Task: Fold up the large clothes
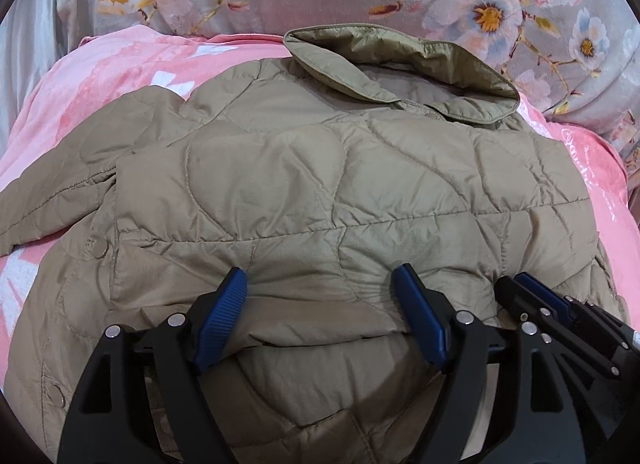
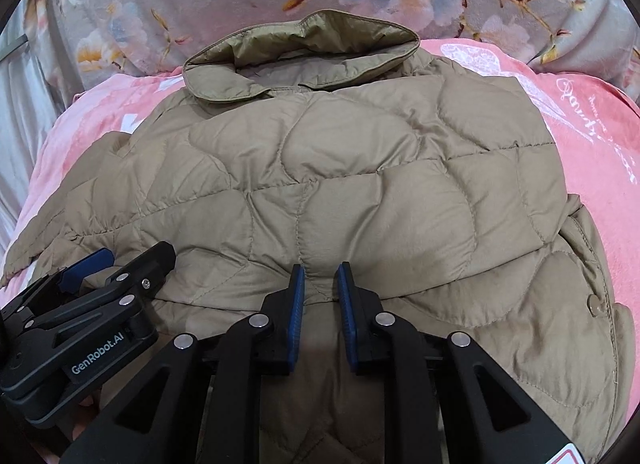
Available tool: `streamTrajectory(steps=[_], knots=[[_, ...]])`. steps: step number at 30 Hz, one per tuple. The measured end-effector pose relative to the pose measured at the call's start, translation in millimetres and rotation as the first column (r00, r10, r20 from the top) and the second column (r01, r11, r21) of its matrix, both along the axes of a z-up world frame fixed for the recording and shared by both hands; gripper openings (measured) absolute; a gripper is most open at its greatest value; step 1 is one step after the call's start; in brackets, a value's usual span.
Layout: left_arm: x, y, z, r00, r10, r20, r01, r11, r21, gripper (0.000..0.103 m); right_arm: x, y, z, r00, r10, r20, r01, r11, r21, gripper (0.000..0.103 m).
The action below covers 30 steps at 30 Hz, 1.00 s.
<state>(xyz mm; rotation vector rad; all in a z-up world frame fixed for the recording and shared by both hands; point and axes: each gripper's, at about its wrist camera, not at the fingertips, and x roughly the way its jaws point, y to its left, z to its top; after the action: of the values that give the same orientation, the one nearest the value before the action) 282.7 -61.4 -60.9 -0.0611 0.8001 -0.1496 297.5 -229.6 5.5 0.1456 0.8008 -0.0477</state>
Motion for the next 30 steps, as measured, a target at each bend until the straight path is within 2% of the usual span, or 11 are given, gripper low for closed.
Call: streamTrajectory(steps=[4, 6, 8, 11, 13, 15, 19, 22, 24, 26, 30], knots=[[-8, 25, 5, 0.999, 0.004, 0.043, 0.004, 0.986, -0.168, 0.077, -1, -5, 0, 1.000, 0.001, 0.005, -0.002, 0.999, 0.032, 0.017], [-23, 64, 10, 0.996, 0.064, 0.065, -0.039, 0.941, -0.337, 0.077, -4, -8, 1, 1.000, 0.002, 0.012, -0.002, 0.998, 0.056, 0.018], [-43, 111, 18, 0.993, 0.109, 0.049, -0.077, 0.895, -0.440, 0.078, -14, -11, 5, 1.000, 0.002, 0.012, -0.003, 0.998, 0.065, 0.025], [-72, 191, 24, 0.967, 0.252, 0.018, -0.219, 0.872, -0.437, 0.091, -54, -11, 20, 0.998, -0.011, 0.057, 0.007, 0.998, 0.062, 0.050], [-84, 263, 18, 0.919, 0.392, -0.039, -0.374, 0.836, -0.401, 0.091, -87, -9, 26, 0.995, 0.005, 0.103, -0.016, 0.995, 0.098, 0.065], [-89, 318, 9, 0.866, 0.492, -0.089, -0.488, 0.792, -0.367, 0.090, -108, -4, 24, 0.993, 0.030, 0.113, -0.046, 0.989, 0.140, 0.068], [-98, 428, -15, 0.731, 0.652, -0.203, -0.672, 0.633, -0.385, 0.090, -131, 4, 14, 0.994, 0.044, 0.102, -0.061, 0.983, 0.175, 0.070], [-99, 463, -25, 0.696, 0.677, -0.240, -0.697, 0.556, -0.454, 0.087, -135, 3, -2, 0.996, 0.012, 0.087, -0.030, 0.977, 0.211, 0.070], [-96, 470, -28, 0.691, 0.682, -0.239, -0.695, 0.536, -0.480, 0.085, -139, 4, -3, 0.995, 0.003, 0.101, -0.025, 0.977, 0.212, 0.070], [-90, 472, -26, 0.687, 0.685, -0.244, -0.698, 0.528, -0.483, 0.073, -139, 7, -3, 0.995, 0.008, 0.102, -0.028, 0.980, 0.195, 0.072], [-75, 464, -15, 0.738, 0.630, -0.241, -0.655, 0.584, -0.478, 0.010, -137, 9, -4, 0.995, 0.026, 0.101, -0.044, 0.981, 0.188, 0.078]])
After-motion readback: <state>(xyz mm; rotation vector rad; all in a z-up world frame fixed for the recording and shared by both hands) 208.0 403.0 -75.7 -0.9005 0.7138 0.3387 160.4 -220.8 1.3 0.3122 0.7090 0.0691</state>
